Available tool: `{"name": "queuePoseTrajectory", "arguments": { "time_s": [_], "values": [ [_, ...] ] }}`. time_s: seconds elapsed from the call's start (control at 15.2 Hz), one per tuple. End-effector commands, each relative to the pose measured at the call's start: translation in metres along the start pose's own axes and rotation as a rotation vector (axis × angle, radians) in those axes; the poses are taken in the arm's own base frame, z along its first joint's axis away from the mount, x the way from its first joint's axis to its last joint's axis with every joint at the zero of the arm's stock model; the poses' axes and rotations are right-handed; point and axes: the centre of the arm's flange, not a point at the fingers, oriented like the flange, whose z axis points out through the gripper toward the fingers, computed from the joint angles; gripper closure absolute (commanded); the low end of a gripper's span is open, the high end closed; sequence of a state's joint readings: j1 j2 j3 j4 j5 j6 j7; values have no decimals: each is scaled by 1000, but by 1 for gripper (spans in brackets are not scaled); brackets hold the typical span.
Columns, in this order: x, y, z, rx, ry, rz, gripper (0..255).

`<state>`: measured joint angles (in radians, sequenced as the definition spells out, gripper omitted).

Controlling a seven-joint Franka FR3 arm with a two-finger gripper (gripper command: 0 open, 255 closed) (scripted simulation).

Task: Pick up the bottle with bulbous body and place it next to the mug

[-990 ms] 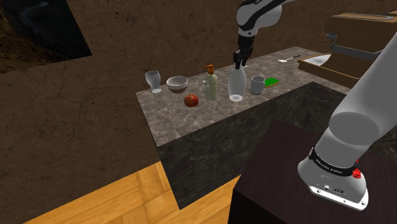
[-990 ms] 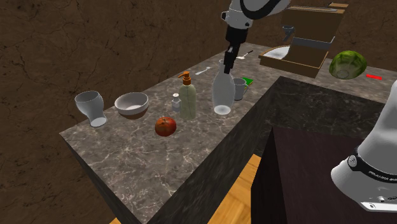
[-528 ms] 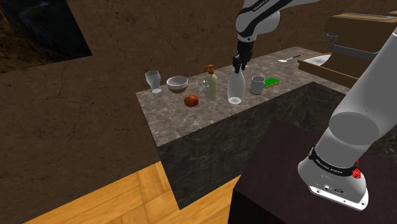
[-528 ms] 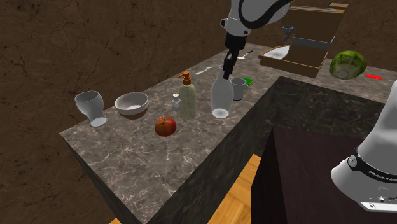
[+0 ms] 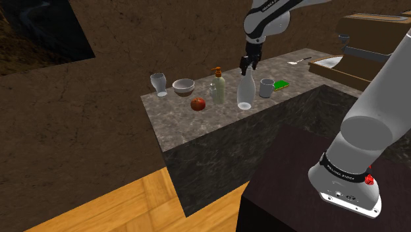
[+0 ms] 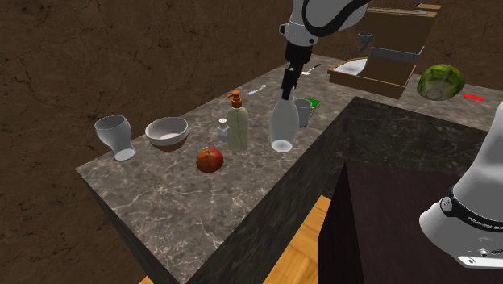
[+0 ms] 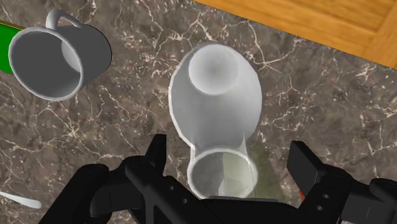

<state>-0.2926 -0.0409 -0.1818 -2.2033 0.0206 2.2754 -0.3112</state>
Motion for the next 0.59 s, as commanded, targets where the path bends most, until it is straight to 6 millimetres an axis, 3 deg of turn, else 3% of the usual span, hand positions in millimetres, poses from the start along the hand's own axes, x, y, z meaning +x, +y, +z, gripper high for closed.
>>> {"name": "queuePoseTrajectory", "arguments": {
  "time_s": [0.0, 0.07, 0.33, 0.53],
  "values": [
    [0, 0, 0, 0, 0, 0, 0],
    [0, 0, 0, 0, 0, 0, 0],
    [0, 0, -50, 0, 0, 0, 0],
    [0, 0, -50, 0, 0, 0, 0]
  ]
}}
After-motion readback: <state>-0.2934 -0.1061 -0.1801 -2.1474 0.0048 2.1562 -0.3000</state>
